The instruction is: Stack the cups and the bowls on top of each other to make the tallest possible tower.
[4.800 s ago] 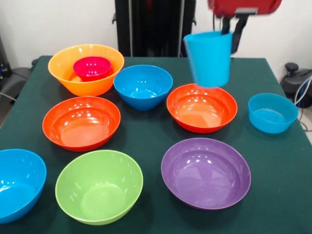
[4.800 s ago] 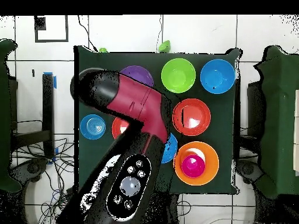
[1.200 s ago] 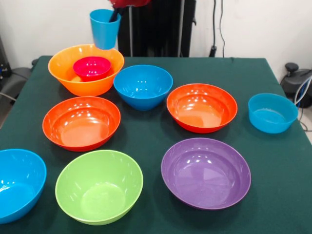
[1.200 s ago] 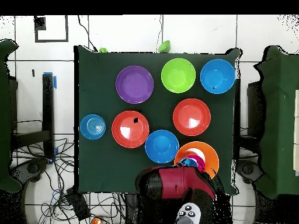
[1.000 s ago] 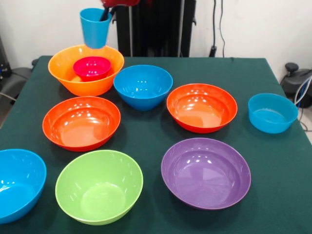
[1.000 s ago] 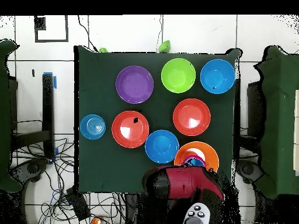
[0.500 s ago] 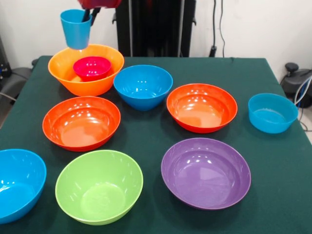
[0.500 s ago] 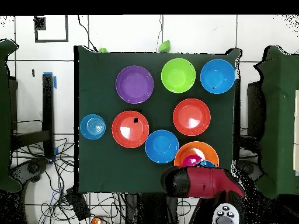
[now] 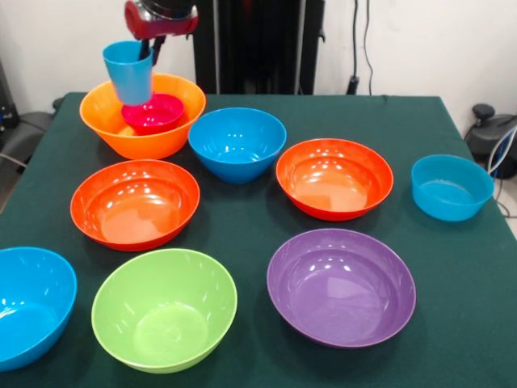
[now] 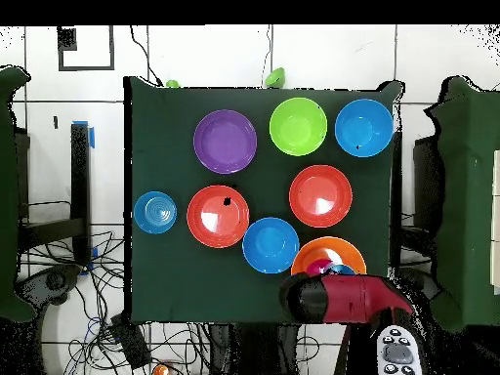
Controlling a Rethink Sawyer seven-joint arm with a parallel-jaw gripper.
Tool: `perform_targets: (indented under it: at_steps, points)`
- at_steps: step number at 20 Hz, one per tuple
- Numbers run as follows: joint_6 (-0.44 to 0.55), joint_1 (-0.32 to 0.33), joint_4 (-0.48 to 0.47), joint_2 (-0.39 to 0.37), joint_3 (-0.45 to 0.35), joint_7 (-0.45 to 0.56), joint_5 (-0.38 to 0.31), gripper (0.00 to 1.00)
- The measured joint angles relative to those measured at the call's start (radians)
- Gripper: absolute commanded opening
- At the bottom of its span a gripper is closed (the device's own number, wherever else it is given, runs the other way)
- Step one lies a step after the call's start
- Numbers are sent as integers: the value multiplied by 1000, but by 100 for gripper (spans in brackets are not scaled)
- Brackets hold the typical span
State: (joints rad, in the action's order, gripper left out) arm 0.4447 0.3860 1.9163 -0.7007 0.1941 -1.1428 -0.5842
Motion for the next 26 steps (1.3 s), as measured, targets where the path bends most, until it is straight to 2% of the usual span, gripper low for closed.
perform_targets:
  at_steps: [12, 26]
  points:
    - [0, 17, 17, 0, -94, 0, 0, 0]
    - [0, 9, 17, 8, -90, 0, -54, 0]
